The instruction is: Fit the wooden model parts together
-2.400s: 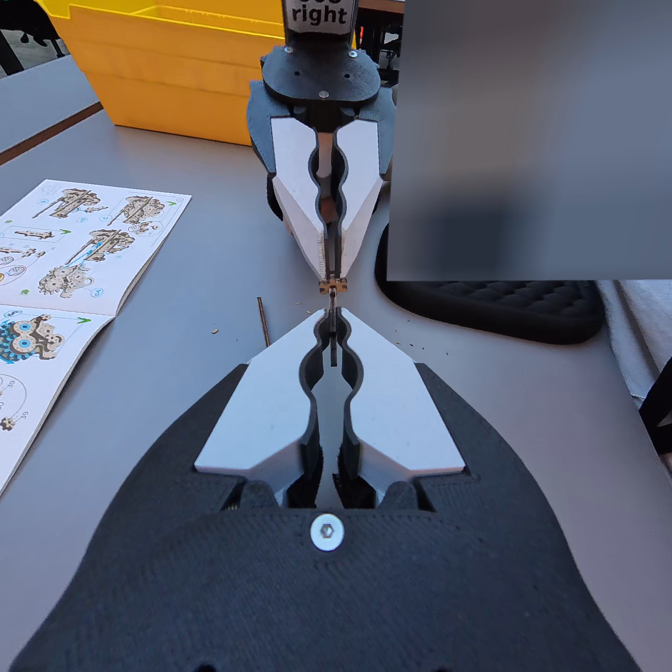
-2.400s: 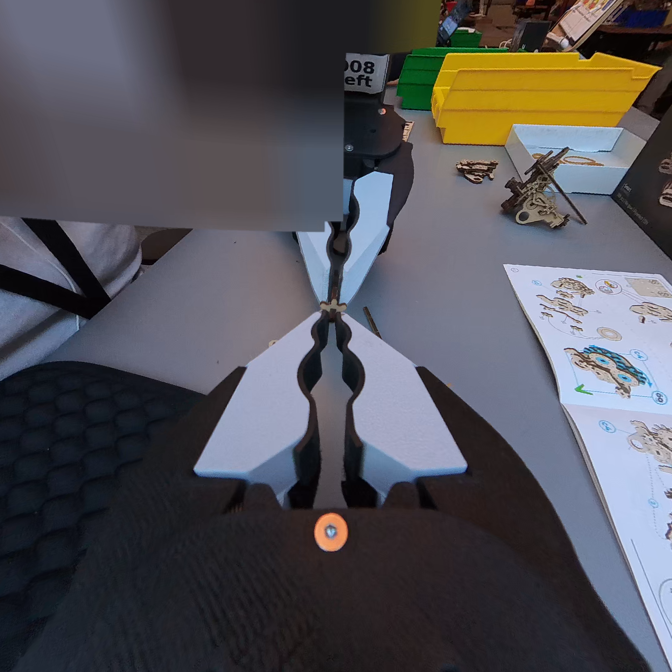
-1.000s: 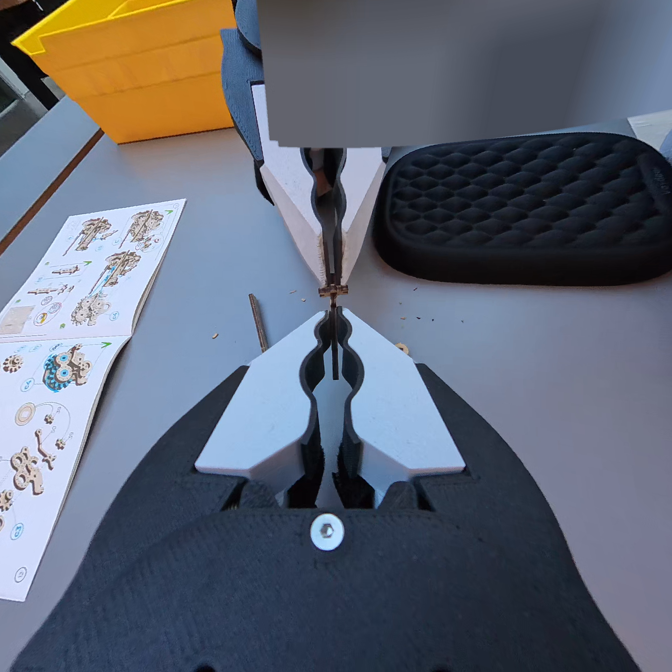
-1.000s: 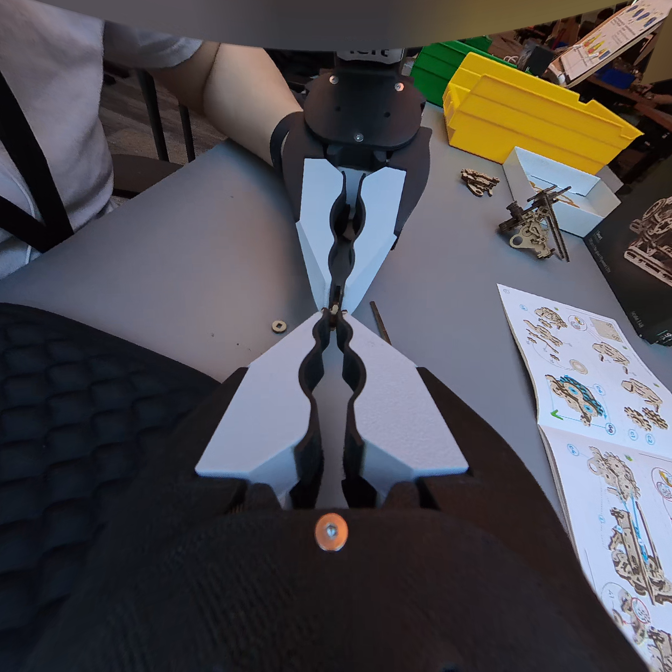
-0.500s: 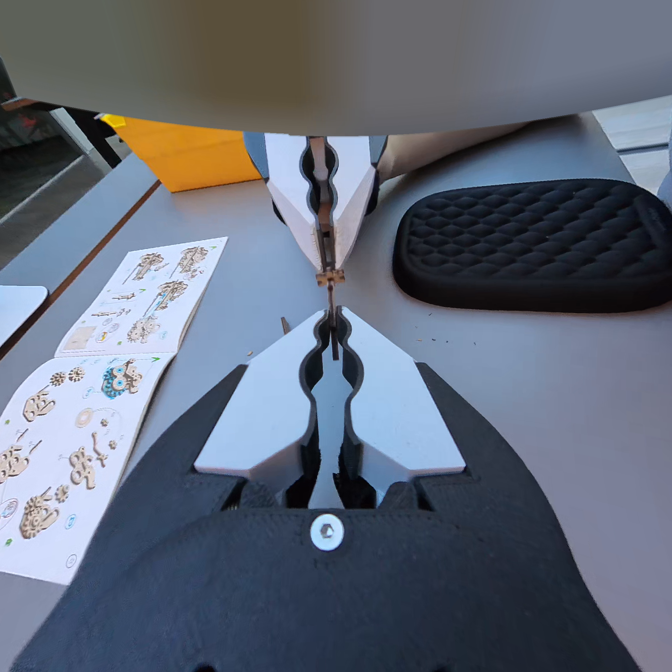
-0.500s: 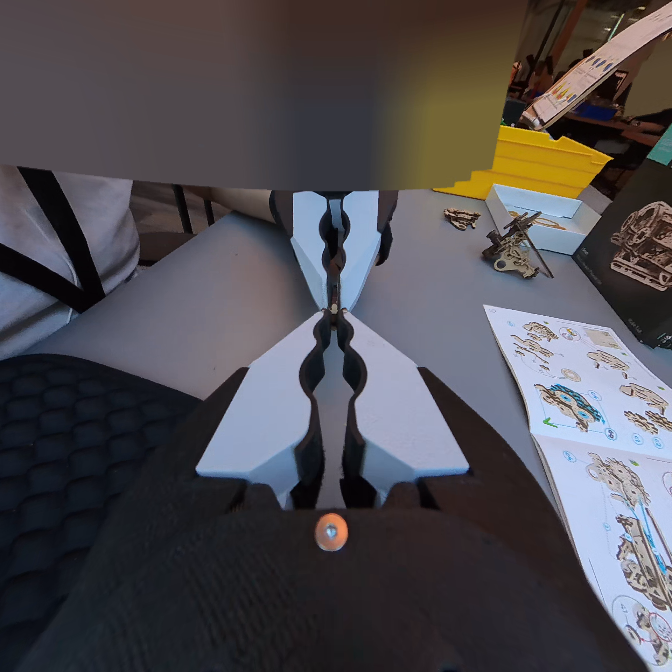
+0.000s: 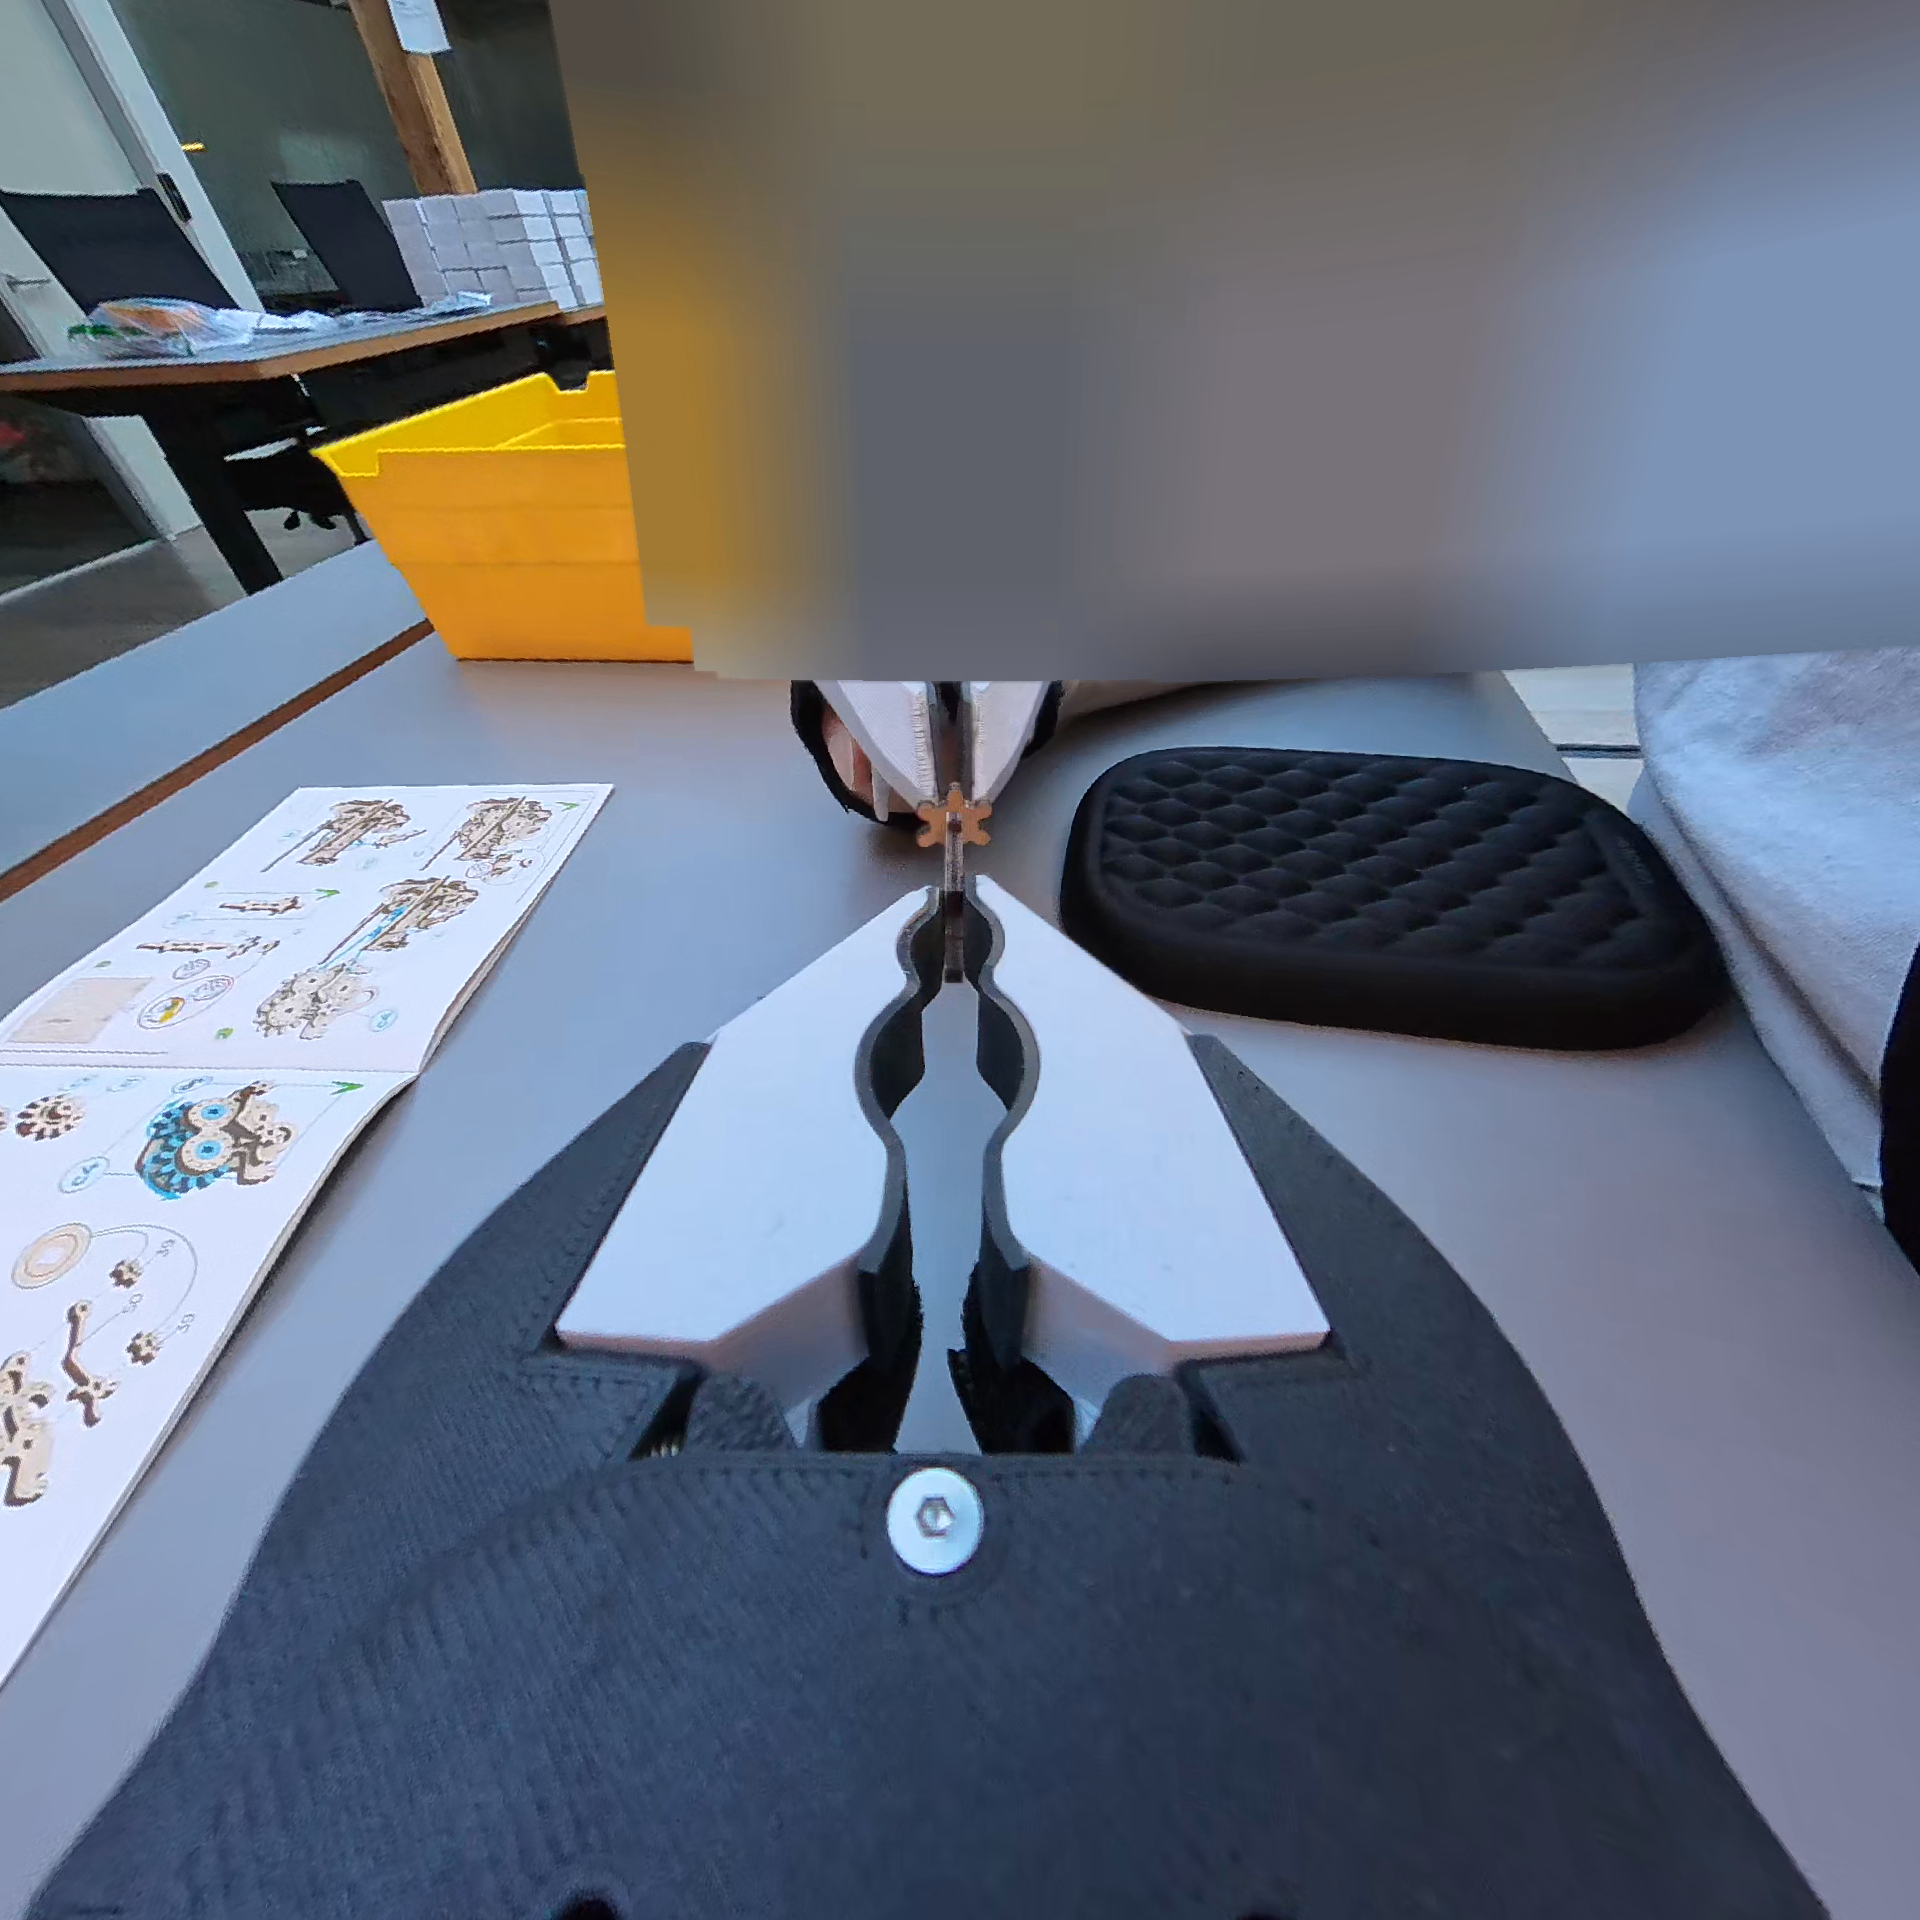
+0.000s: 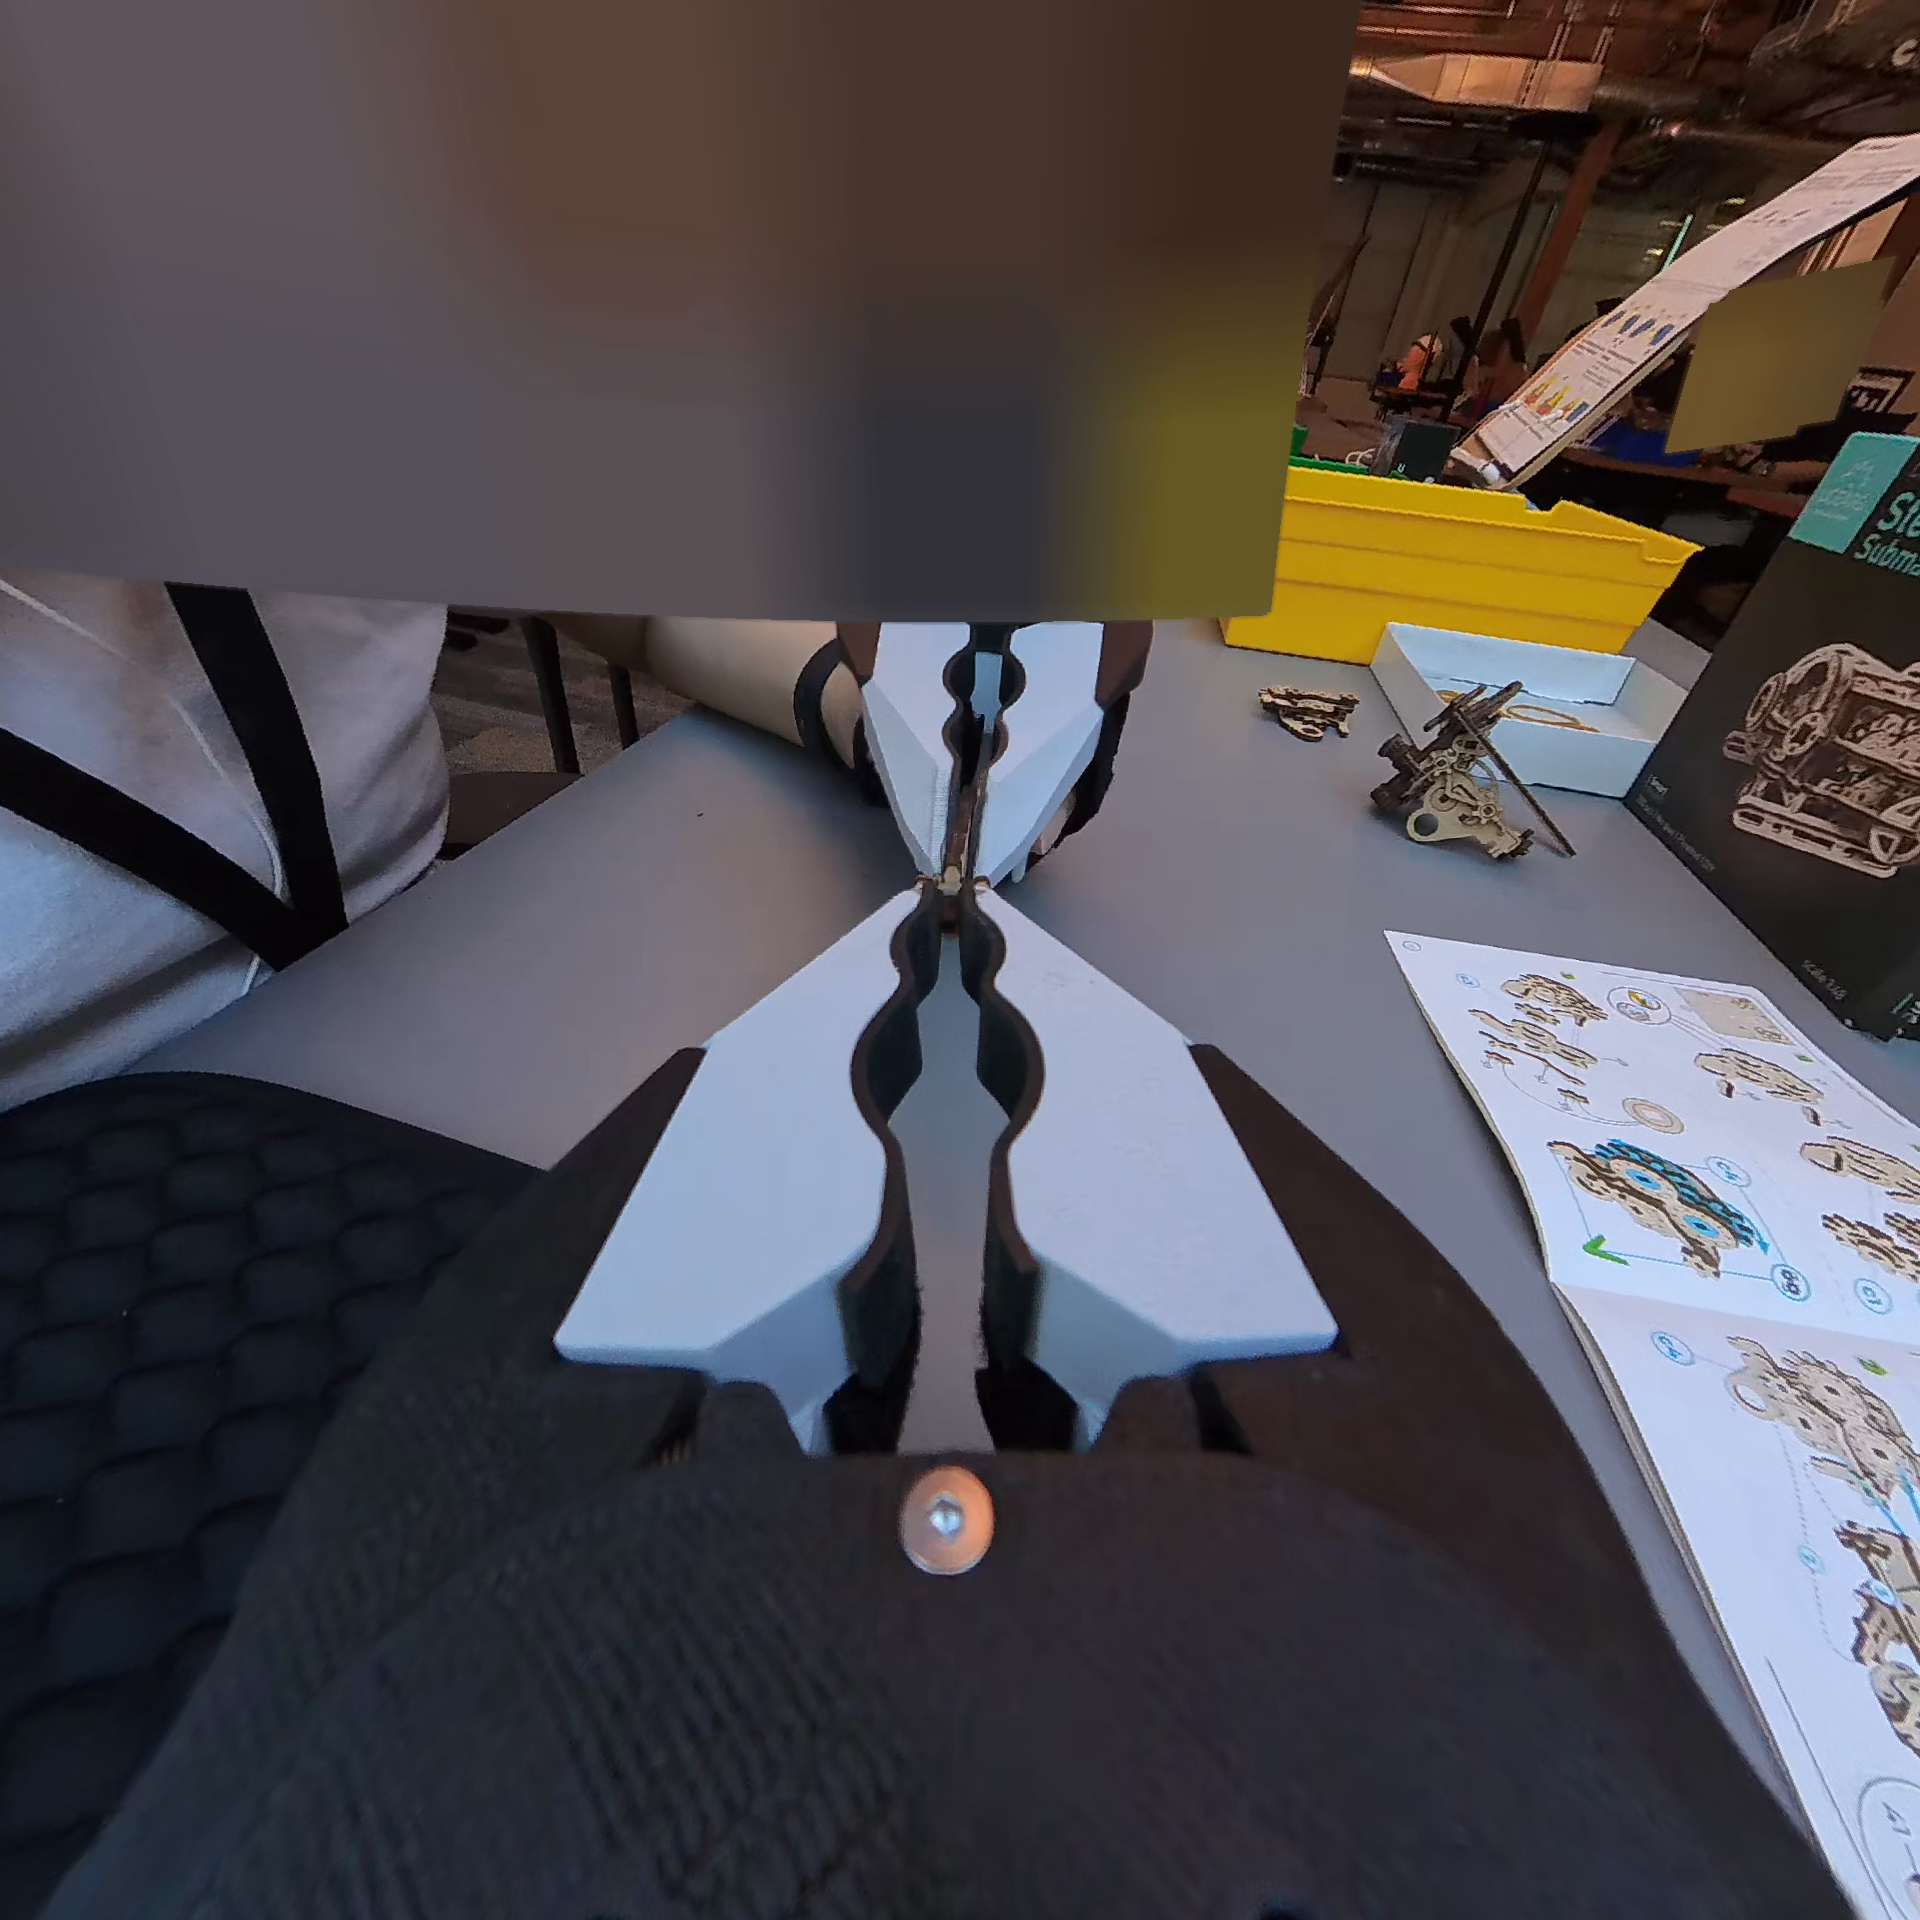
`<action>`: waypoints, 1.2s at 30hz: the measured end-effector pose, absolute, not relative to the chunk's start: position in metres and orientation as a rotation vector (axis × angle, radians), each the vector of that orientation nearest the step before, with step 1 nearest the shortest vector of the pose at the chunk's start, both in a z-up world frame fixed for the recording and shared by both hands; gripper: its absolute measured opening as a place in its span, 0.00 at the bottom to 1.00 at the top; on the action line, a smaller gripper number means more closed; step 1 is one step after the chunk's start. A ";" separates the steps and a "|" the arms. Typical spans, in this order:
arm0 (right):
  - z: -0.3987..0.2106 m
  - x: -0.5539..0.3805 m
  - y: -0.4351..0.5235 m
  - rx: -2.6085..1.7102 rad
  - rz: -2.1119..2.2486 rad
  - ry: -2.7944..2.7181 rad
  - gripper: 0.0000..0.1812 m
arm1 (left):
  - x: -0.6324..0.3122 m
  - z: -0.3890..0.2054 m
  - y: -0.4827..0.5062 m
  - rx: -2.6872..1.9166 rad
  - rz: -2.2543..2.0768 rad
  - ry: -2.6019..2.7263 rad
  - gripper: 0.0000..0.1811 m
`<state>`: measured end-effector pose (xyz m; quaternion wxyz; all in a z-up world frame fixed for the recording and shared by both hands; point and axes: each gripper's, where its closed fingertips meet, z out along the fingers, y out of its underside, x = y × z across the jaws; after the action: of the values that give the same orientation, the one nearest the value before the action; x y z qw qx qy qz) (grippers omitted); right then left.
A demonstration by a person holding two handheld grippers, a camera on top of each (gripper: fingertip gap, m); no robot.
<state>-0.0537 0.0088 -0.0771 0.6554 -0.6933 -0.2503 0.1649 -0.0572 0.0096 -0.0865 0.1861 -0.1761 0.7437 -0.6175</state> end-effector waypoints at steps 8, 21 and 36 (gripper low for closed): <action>-0.076 -0.058 0.007 -1.563 0.352 -0.573 0.00 | -0.059 -0.088 0.009 -0.467 -1.695 2.072 0.00; -0.076 -0.064 0.005 -1.603 0.311 -0.593 0.00 | -0.065 -0.089 0.006 -0.394 -1.627 2.046 0.00; -0.078 -0.061 0.008 -1.619 0.225 -0.549 0.00 | -0.061 -0.091 0.008 -0.424 -1.591 2.038 0.00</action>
<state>-0.0611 0.0076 -0.0776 0.6510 -0.7128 -0.2417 0.0989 -0.0611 0.0076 -0.0914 0.2578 -0.1563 0.7516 -0.5866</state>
